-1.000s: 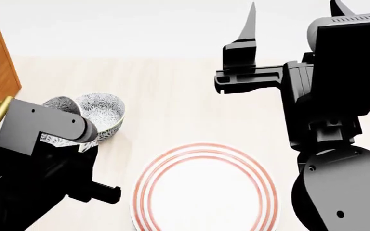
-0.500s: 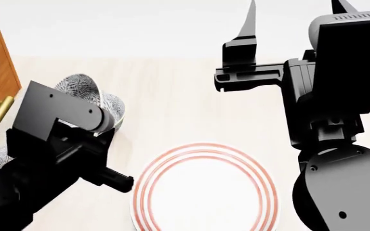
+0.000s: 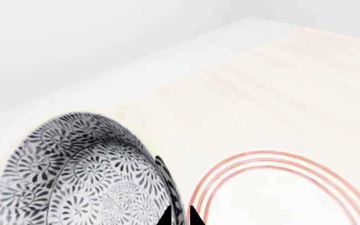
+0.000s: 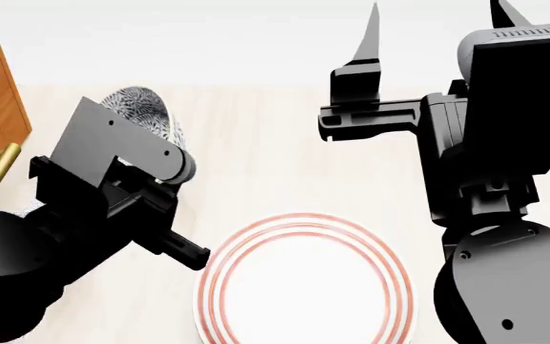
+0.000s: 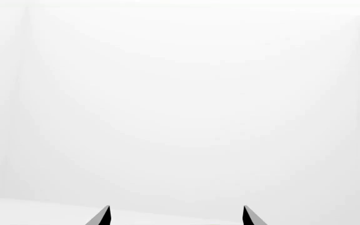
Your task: Put the bowl at the front on the plate.
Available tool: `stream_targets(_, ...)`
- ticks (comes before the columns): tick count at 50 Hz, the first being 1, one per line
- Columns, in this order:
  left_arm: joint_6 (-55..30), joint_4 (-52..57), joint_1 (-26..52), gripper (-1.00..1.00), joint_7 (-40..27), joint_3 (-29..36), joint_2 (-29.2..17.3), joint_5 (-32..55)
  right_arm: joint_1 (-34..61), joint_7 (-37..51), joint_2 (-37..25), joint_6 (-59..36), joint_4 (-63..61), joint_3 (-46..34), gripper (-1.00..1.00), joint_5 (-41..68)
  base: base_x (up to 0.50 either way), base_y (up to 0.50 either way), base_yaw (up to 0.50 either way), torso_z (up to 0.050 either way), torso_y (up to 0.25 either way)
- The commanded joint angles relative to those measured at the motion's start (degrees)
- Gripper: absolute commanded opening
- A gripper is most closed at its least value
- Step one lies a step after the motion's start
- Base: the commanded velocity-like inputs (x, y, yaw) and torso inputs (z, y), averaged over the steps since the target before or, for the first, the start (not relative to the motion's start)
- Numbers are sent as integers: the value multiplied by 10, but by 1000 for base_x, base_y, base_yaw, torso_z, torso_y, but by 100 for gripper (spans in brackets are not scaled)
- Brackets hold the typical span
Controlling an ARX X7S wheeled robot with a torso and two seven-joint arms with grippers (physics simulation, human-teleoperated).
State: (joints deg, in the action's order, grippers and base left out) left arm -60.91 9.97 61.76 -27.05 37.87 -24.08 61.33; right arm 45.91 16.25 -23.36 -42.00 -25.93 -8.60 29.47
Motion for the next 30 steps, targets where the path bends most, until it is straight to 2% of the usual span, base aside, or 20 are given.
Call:
stream_targets(1, 3, -32, 43, -100, 45, 30, 8, -34, -5, 1, -1, 6, 2, 1, 100, 0, 0, 0, 0, 0, 0)
stream_targets(15, 20, -58, 79, -100, 110, 60, 15, -55, -5, 2, -2, 8, 2, 0, 100, 1, 0, 0, 0, 0, 0)
stream_targets(30, 37, -79, 100, -100, 139, 78, 26, -74, -3, 3, -6, 6, -1, -3, 100, 3, 0, 0, 0, 0, 1)
